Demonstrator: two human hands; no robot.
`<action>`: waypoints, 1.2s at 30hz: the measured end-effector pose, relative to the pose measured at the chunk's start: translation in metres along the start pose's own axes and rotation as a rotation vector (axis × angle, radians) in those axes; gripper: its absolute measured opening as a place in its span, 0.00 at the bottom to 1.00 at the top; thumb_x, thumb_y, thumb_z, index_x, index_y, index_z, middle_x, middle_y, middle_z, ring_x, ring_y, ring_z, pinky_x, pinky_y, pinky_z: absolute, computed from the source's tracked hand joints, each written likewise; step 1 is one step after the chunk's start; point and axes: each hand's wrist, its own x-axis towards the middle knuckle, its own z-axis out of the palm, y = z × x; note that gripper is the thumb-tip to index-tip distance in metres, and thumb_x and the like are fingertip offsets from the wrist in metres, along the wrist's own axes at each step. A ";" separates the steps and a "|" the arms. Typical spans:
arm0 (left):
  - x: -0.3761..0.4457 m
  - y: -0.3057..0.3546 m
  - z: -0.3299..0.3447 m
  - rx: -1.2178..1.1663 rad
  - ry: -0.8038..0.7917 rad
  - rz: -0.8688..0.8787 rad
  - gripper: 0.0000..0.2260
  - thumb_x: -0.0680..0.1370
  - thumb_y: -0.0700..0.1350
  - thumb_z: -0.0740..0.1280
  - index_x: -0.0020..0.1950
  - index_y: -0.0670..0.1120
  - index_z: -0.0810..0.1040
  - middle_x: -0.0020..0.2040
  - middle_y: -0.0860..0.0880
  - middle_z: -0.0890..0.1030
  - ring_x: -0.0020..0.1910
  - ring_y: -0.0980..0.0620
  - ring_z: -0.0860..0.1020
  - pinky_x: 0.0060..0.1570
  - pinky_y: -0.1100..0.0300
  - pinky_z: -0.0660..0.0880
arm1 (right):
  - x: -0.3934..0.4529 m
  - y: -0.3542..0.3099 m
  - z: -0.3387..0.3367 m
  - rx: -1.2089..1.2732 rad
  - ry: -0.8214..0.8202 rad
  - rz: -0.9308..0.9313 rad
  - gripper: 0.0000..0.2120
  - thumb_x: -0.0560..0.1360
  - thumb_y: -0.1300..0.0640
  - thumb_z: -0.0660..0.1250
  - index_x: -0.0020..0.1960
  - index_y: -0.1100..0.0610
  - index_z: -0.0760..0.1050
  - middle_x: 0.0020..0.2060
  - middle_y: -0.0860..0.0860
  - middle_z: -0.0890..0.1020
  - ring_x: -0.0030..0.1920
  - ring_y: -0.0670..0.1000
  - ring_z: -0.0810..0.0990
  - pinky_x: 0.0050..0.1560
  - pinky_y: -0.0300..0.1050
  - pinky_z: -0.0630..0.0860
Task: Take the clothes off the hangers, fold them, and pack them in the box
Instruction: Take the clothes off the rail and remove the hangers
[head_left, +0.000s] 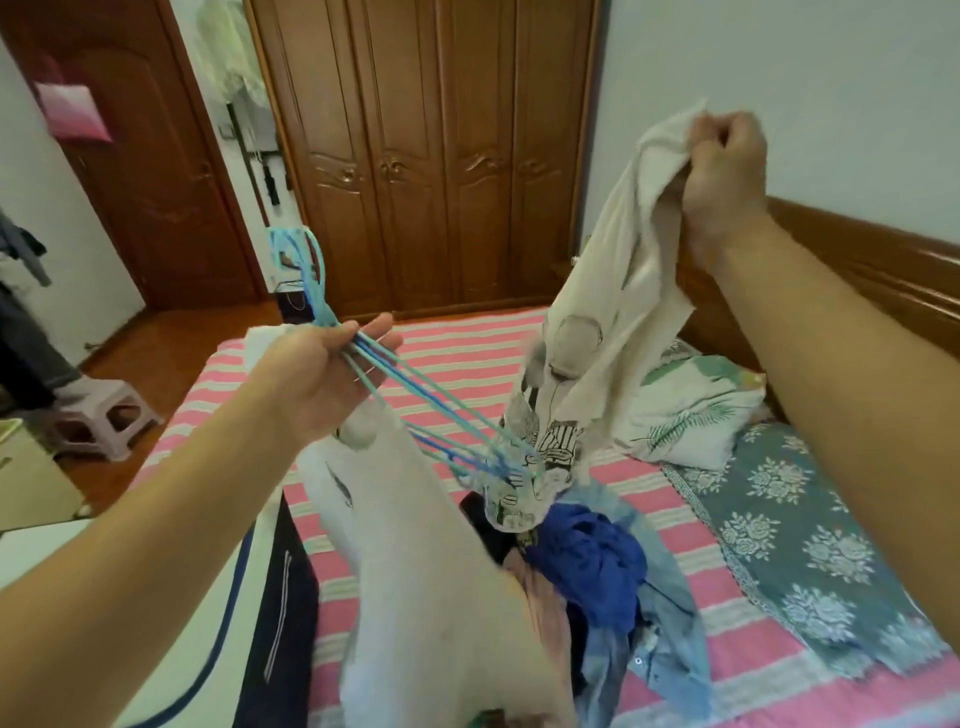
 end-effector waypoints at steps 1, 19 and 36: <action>-0.001 -0.001 0.004 -0.017 -0.005 0.009 0.05 0.86 0.38 0.55 0.56 0.42 0.70 0.53 0.42 0.86 0.51 0.46 0.86 0.57 0.49 0.81 | -0.009 0.019 0.004 -0.147 -0.033 0.040 0.09 0.83 0.50 0.59 0.52 0.55 0.72 0.46 0.50 0.78 0.45 0.47 0.78 0.48 0.42 0.78; 0.001 -0.064 0.046 -0.421 0.241 -0.110 0.06 0.85 0.38 0.60 0.62 0.40 0.69 0.56 0.40 0.84 0.51 0.45 0.86 0.48 0.48 0.83 | -0.295 0.109 -0.066 -0.295 -0.520 0.213 0.04 0.81 0.50 0.65 0.49 0.46 0.79 0.40 0.39 0.83 0.42 0.41 0.80 0.44 0.37 0.74; 0.060 -0.043 0.009 -0.969 0.398 -0.217 0.10 0.85 0.37 0.56 0.51 0.35 0.74 0.36 0.42 0.74 0.35 0.48 0.75 0.44 0.59 0.78 | -0.293 0.203 -0.152 -0.510 -0.326 0.548 0.12 0.82 0.58 0.65 0.42 0.50 0.80 0.37 0.49 0.81 0.45 0.58 0.80 0.40 0.45 0.69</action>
